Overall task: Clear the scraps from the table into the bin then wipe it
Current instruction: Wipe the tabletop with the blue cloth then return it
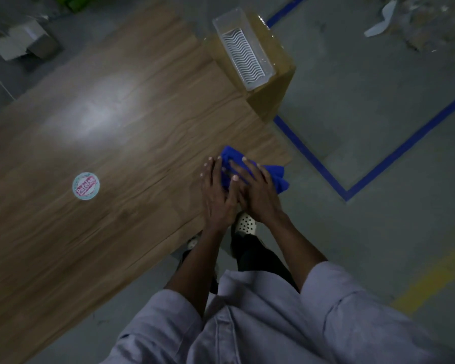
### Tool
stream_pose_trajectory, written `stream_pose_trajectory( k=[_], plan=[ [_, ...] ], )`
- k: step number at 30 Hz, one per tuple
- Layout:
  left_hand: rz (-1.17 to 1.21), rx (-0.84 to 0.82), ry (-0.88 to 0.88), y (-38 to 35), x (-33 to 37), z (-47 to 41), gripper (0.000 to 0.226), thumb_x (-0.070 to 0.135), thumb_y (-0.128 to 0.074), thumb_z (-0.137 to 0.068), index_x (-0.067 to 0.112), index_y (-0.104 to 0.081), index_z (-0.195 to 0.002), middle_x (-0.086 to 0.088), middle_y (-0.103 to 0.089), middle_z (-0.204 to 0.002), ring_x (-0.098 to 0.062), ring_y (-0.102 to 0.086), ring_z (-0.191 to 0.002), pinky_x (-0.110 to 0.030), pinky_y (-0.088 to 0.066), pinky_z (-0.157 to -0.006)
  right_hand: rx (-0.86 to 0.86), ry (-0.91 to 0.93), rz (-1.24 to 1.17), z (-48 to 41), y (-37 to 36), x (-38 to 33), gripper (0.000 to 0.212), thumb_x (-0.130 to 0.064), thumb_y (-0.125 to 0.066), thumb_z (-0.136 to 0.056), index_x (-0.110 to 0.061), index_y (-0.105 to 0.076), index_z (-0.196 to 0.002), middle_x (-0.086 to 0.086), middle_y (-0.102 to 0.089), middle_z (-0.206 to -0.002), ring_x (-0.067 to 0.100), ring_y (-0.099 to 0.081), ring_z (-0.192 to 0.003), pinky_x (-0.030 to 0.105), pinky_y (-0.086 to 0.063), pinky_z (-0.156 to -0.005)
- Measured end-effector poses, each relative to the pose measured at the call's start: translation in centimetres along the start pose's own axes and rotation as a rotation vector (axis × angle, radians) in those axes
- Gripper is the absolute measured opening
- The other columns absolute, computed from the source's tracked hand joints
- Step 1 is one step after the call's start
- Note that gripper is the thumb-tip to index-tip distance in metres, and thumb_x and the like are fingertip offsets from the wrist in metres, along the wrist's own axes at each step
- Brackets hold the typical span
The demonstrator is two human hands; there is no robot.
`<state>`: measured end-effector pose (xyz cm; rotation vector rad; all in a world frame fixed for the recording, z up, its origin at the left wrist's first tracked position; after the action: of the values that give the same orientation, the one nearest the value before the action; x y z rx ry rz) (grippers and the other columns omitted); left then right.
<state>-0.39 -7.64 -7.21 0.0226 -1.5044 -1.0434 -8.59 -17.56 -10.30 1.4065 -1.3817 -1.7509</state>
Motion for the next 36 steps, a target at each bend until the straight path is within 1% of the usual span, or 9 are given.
stream_pose_trajectory(
  k=[8,15,21,24,28,30,32,34,36],
  plan=[
    [-0.136,0.059,-0.039,-1.6,0.1,-0.6,0.058,0.046,-0.046,-0.102,0.006,-0.055,-0.143,-0.014,-0.035,-0.162,-0.023,-0.019,-0.155,-0.043,-0.015,-0.127,0.07,-0.236,0.161,-2.1,1.6,5.0,0.053,-0.045,-0.028,-0.111,-0.03,-0.028,-0.162,-0.008,-0.027,-0.168,0.023,-0.02,-0.157,0.047,-0.015,-0.125],
    [-0.24,0.096,-0.045,-2.5,0.4,-1.0,0.056,0.044,-0.052,-0.098,0.005,-0.056,-0.137,-0.017,-0.037,-0.159,-0.031,-0.027,-0.152,-0.048,-0.015,-0.125,0.099,-0.325,0.165,-3.2,2.0,5.7,0.053,-0.044,-0.028,-0.111,-0.032,-0.024,-0.163,-0.01,-0.021,-0.17,0.023,-0.019,-0.157,0.046,-0.022,-0.118],
    [-0.224,0.147,0.047,-1.8,1.5,-3.2,0.044,0.044,-0.052,-0.093,0.01,-0.065,-0.118,-0.015,-0.05,-0.145,-0.031,-0.044,-0.134,-0.042,-0.03,-0.11,0.123,-0.458,0.211,-7.3,3.4,7.7,0.054,-0.042,-0.034,-0.109,-0.025,-0.031,-0.161,0.002,-0.043,-0.159,0.029,-0.051,-0.129,0.048,-0.047,-0.096],
    [-0.239,0.131,0.024,-0.9,2.0,-6.5,0.045,0.041,-0.054,-0.093,0.01,-0.064,-0.124,-0.014,-0.051,-0.143,-0.032,-0.042,-0.134,-0.044,-0.031,-0.112,0.225,-0.523,0.155,-11.8,5.7,8.4,0.053,-0.04,-0.033,-0.11,-0.019,-0.038,-0.158,0.008,-0.056,-0.146,0.028,-0.056,-0.118,0.046,-0.049,-0.089],
    [-0.235,0.152,-0.035,0.6,2.4,-12.2,0.04,0.035,-0.056,-0.094,0.011,-0.065,-0.125,-0.012,-0.054,-0.143,-0.032,-0.041,-0.137,-0.047,-0.03,-0.114,0.467,-0.405,0.018,-15.5,8.6,6.2,0.049,-0.036,-0.047,-0.109,-0.016,-0.044,-0.154,0.01,-0.058,-0.144,0.026,-0.058,-0.115,0.04,-0.048,-0.092],
    [-0.241,0.152,-0.03,1.2,2.4,-14.7,0.039,0.03,-0.059,-0.094,0.011,-0.064,-0.128,-0.013,-0.054,-0.144,-0.033,-0.04,-0.139,-0.05,-0.03,-0.116,0.373,-0.397,-0.074,-14.7,8.1,5.6,0.052,-0.042,-0.044,-0.109,-0.019,-0.042,-0.155,0.01,-0.054,-0.147,0.027,-0.055,-0.124,0.043,-0.045,-0.101],
    [-0.265,0.118,-0.012,1.7,2.0,-17.0,0.044,0.032,-0.056,-0.095,0.012,-0.061,-0.134,-0.012,-0.049,-0.151,-0.032,-0.033,-0.145,-0.048,-0.023,-0.119,0.124,-0.424,-0.025,-13.0,5.8,5.8,0.058,-0.055,-0.035,-0.108,-0.029,-0.032,-0.16,0.007,-0.048,-0.154,0.029,-0.052,-0.13,0.05,-0.043,-0.103],
    [-0.317,0.093,-0.029,2.2,1.4,-19.3,0.052,0.038,-0.048,-0.096,0.014,-0.056,-0.141,-0.011,-0.042,-0.158,-0.031,-0.026,-0.15,-0.046,-0.017,-0.121,-0.04,-0.432,0.074,-11.5,3.6,6.0,0.065,-0.064,-0.027,-0.106,-0.036,-0.016,-0.163,0.004,-0.038,-0.161,0.032,-0.054,-0.128,0.052,-0.045,-0.097],
    [-0.396,0.055,-0.06,2.6,0.7,-21.4,0.057,0.041,-0.043,-0.097,0.015,-0.049,-0.148,-0.01,-0.032,-0.164,-0.031,-0.019,-0.154,-0.048,-0.01,-0.123,-0.068,-0.446,0.115,-11.9,2.6,6.1,0.068,-0.066,-0.023,-0.105,-0.035,-0.009,-0.164,0.005,-0.04,-0.159,0.032,-0.058,-0.12,0.05,-0.048,-0.09]
  ],
)
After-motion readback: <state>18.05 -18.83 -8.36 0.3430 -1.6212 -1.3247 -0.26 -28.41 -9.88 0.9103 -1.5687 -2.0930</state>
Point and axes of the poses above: each hand's wrist, its own z-axis away from the middle knuckle, its own y-axis out of the back of the hand, x = y × z, the point moved 2 cm from there along -z, towards the middle knuckle
